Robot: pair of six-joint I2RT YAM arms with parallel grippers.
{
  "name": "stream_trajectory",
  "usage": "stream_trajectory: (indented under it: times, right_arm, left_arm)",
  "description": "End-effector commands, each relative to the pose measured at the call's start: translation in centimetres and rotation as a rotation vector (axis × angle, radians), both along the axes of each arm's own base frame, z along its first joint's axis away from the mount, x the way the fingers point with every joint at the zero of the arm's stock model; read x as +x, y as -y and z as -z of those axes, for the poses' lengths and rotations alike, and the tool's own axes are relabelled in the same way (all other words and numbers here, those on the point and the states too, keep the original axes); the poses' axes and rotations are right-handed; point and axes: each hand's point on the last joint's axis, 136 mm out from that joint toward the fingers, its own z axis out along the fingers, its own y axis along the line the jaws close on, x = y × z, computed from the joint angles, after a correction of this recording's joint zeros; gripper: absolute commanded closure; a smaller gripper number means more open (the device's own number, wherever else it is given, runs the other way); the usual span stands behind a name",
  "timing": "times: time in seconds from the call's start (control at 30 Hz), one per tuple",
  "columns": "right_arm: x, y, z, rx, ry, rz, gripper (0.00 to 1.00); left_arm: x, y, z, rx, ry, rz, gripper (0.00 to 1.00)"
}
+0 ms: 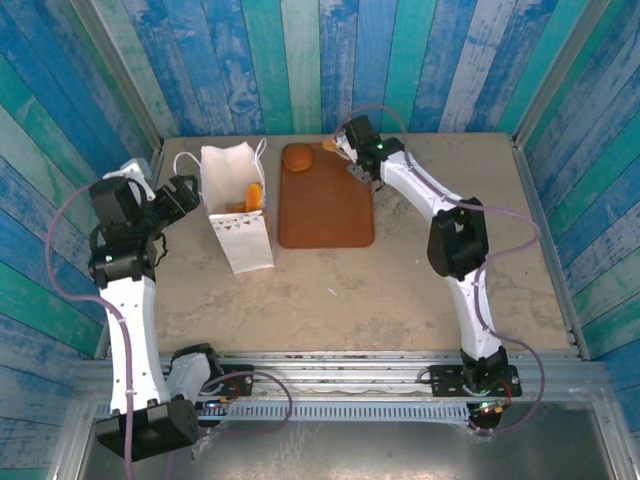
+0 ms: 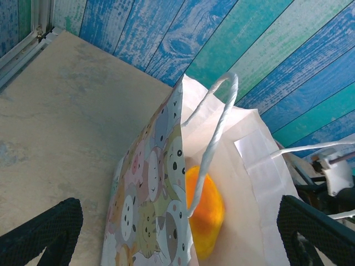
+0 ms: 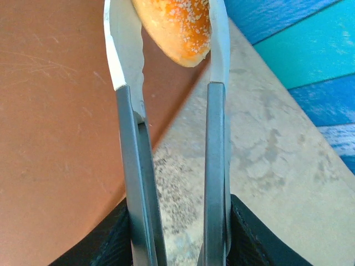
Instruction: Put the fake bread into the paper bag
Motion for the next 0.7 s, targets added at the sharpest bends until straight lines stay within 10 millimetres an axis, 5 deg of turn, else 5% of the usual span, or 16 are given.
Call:
stream_trajectory:
  times: [0.0,0.3,0.33,0.67]
  right_arm:
    - [-1.1,0.7,-5.5,0.068,0.109,0.075,0.69]
    - [-7.7,1.2,-13.7,0.152,0.230,0.091,0.69]
    - [-9.2,0.0,-14.5,0.155,0.245,0.062,0.69]
    - [-17.5,-1.7,-19.7,0.249,0.320,-0.008,0.69]
  left_arm:
    - [-0.8,-0.1,-1.8,-0.013,0.036,-0.025,0.06]
    - [-1.6,0.6,-2.4,-0.066,0.057,-0.020,0.06]
    - [-1.6,0.6,-2.2,-0.072,0.054,-0.022,0.06]
    - [-1.7,1.0,0.3,-0.112,0.005,-0.012,0.04]
